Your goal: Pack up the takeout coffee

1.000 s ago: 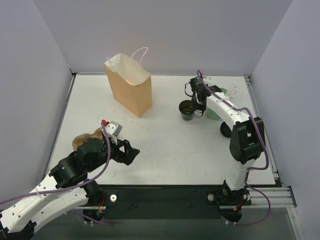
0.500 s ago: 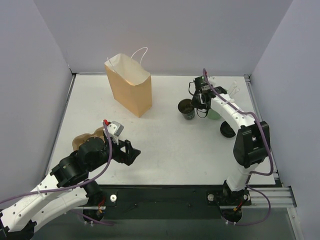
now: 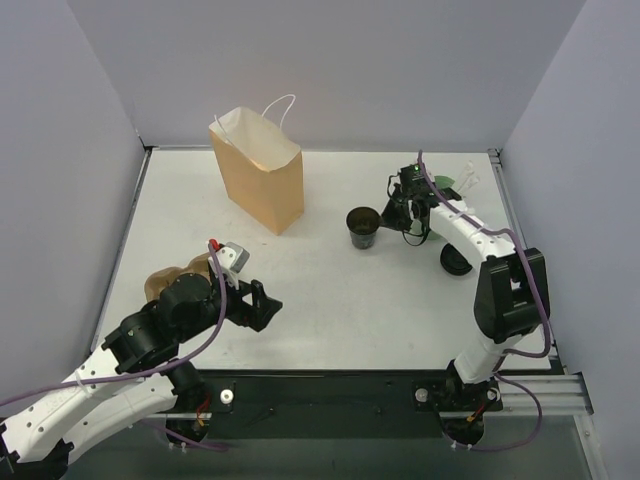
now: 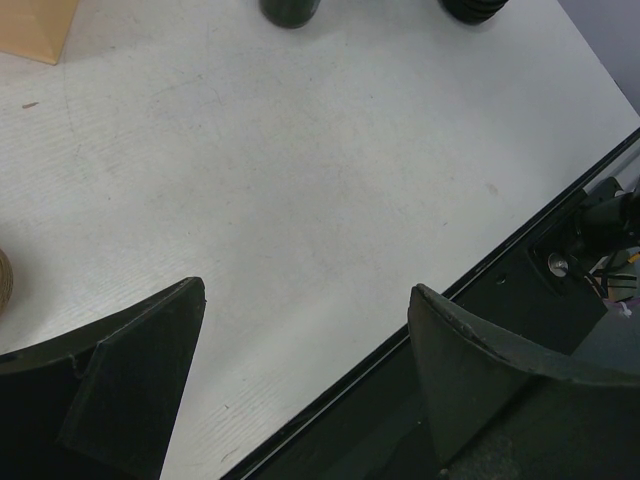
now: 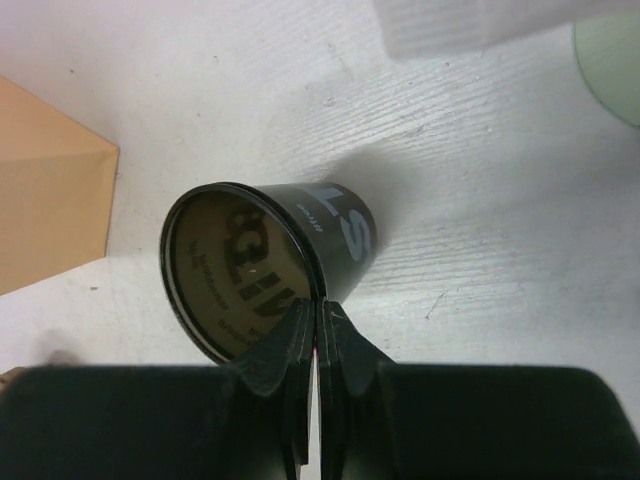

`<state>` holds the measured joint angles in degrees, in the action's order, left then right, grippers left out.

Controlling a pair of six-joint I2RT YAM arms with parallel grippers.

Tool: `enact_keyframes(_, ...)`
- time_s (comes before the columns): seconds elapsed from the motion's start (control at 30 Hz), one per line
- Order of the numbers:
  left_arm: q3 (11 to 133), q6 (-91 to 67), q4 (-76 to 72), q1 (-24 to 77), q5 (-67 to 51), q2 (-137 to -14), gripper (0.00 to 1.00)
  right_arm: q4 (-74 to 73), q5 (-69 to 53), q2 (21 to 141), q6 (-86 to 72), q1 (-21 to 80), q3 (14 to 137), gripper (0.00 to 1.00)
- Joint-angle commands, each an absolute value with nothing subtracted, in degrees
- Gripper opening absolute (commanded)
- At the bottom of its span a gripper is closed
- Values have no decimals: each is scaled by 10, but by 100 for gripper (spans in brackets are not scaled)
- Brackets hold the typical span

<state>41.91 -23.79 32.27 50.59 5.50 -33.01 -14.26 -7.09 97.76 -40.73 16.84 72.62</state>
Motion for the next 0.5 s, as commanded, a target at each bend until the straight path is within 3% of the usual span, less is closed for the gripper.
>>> enact_keyframes(0.0,429,-243,299,510,47,-333,93,-121,-94,925,-421,153,724,0)
enact_keyframes(0.47,429,-244,300,510,46,-337,93,-106,-135,914,-433,137,721,0)
